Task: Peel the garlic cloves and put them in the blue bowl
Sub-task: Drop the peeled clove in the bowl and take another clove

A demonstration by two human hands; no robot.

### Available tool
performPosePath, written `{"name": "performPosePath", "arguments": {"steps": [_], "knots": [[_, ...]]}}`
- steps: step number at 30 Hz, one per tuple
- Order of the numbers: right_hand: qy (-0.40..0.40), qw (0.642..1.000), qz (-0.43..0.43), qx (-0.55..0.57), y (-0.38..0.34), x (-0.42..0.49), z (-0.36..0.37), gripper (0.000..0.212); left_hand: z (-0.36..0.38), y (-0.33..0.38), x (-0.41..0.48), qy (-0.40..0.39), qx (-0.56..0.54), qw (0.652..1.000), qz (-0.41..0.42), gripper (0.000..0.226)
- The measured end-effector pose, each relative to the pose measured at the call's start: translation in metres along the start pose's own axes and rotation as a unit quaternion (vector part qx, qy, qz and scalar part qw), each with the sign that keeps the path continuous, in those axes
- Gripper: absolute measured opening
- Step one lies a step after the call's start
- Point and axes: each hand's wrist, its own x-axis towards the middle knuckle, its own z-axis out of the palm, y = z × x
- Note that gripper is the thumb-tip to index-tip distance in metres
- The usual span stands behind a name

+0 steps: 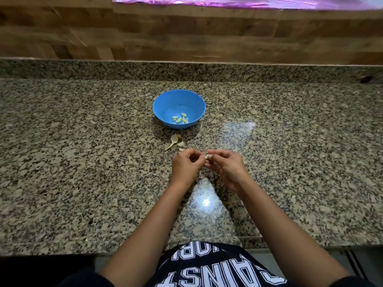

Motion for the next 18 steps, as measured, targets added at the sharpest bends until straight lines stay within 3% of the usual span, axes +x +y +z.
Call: {"name": "performPosePath", "arguments": {"steps": [6, 11, 18], "knots": [[-0.006, 0.999, 0.033, -0.005, -0.002, -0.002, -0.008, 0.013, -0.006, -0.001, 0.005, 0.029, 0.015, 0.999, -0.018, 0.003], [-0.001, 1.000, 0.019, 0.021, -0.005, -0.005, -0.011, 0.014, -0.006, -0.004, 0.004, -0.023, 0.128, 0.992, 0.001, 0.021], [0.007, 0.999, -0.010, -0.044, -0.005, -0.005, -0.010, 0.011, 0.000, 0.000, 0.004, -0.049, 0.047, 0.998, -0.018, 0.012]]}}
